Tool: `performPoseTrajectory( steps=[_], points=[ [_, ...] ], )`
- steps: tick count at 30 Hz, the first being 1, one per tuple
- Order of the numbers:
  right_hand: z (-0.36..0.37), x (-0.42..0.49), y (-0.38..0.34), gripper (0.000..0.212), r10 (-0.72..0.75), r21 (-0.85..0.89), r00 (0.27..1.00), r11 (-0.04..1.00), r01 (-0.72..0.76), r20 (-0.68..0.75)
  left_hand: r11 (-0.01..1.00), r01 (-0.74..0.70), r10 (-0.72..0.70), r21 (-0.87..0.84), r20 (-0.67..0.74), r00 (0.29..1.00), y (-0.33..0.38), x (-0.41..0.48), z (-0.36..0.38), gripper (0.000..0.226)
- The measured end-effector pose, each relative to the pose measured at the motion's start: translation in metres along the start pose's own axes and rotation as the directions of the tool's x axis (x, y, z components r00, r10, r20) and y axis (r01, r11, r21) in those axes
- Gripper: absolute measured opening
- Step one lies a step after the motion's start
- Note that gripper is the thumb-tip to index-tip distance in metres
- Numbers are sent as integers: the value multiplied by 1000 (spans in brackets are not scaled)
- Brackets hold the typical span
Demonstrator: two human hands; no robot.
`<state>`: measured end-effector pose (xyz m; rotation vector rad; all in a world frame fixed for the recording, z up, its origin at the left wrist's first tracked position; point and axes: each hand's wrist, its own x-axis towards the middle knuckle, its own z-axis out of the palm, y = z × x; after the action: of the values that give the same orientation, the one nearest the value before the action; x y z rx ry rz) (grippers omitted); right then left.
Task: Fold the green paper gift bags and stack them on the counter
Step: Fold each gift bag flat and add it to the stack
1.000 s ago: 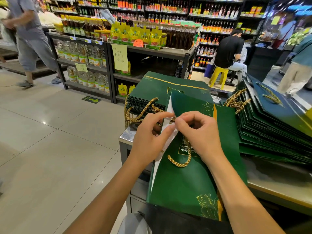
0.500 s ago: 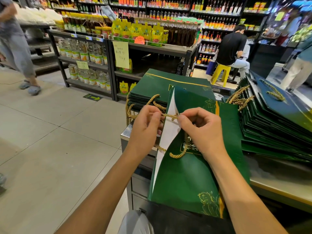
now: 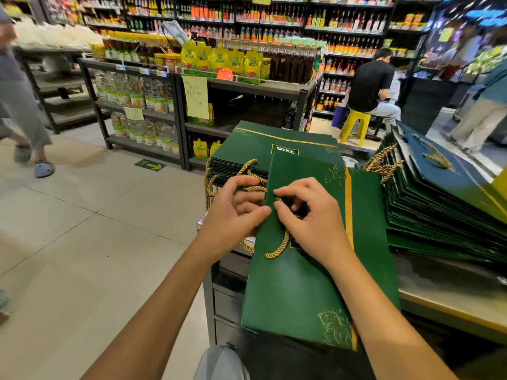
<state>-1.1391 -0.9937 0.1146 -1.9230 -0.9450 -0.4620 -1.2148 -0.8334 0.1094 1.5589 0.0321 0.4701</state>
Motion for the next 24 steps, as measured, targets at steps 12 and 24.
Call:
performPoseTrajectory(
  steps=[12, 24],
  points=[
    [-63, -38, 7, 22, 130, -246, 990, 963, -111, 61, 998, 17, -10, 54, -127, 992, 0, 1, 2, 44],
    [-105, -73, 9, 48, 509, -289, 848, 797, -530, -149, 973, 213, -227, -87, -209, 951, 18, -11, 3, 29]
  ],
)
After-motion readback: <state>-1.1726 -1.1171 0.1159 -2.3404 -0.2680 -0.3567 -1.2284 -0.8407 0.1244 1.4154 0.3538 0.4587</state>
